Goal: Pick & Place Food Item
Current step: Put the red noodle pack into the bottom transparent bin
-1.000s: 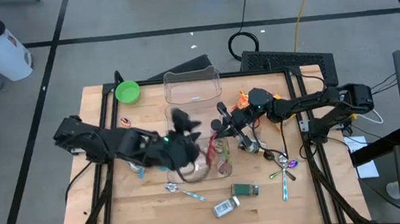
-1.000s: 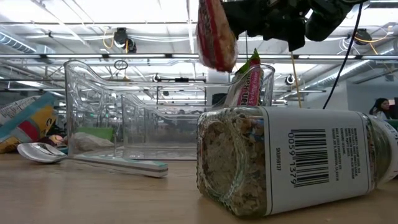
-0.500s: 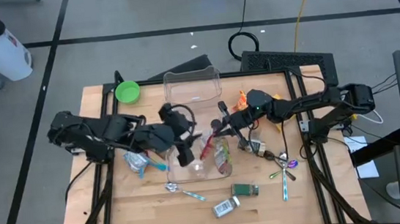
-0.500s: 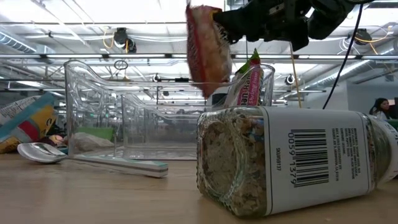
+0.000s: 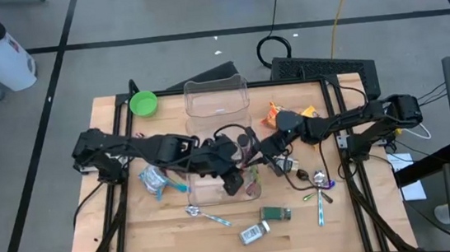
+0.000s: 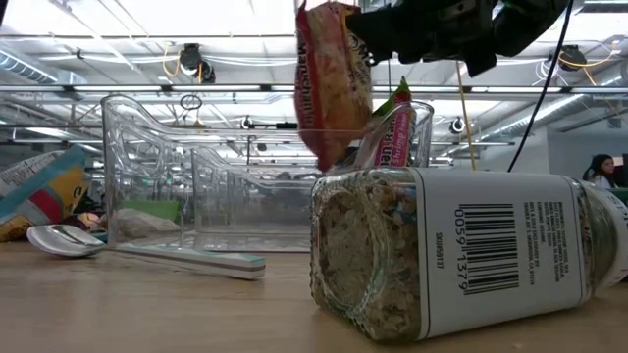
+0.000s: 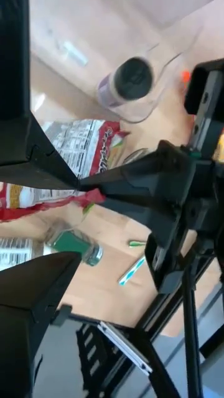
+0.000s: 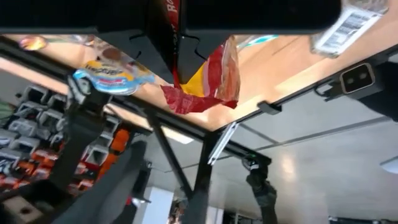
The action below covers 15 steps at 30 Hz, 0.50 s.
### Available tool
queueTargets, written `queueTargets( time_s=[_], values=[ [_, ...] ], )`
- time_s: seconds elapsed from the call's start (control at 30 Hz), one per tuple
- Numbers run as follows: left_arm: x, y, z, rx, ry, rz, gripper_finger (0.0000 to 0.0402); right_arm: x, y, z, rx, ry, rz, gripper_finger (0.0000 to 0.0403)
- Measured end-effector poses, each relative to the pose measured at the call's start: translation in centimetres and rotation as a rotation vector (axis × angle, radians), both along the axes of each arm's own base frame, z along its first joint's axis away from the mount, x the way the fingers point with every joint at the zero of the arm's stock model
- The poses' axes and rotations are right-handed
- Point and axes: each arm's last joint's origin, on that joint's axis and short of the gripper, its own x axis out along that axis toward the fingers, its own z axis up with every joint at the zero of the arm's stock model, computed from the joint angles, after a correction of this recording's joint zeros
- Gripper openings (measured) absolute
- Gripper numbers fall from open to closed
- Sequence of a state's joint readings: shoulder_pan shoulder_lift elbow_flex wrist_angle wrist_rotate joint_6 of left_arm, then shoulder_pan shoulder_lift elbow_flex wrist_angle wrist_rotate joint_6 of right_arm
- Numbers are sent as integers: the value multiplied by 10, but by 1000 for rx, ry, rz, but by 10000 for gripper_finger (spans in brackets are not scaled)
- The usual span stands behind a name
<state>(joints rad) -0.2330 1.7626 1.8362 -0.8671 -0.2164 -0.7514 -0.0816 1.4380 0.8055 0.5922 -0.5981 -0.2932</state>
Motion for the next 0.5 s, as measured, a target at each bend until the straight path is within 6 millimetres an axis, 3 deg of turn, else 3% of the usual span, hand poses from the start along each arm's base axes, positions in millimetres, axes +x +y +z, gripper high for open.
queueTargets(
  time_s=[0.23,0.5],
  values=[
    [0,2,0,-43,4,40,178,-1,2,-5,5,54,5,0],
    [-7,-1,-12,-26,121,114,172,-4,0,5,-12,0,-23,0]
  ],
)
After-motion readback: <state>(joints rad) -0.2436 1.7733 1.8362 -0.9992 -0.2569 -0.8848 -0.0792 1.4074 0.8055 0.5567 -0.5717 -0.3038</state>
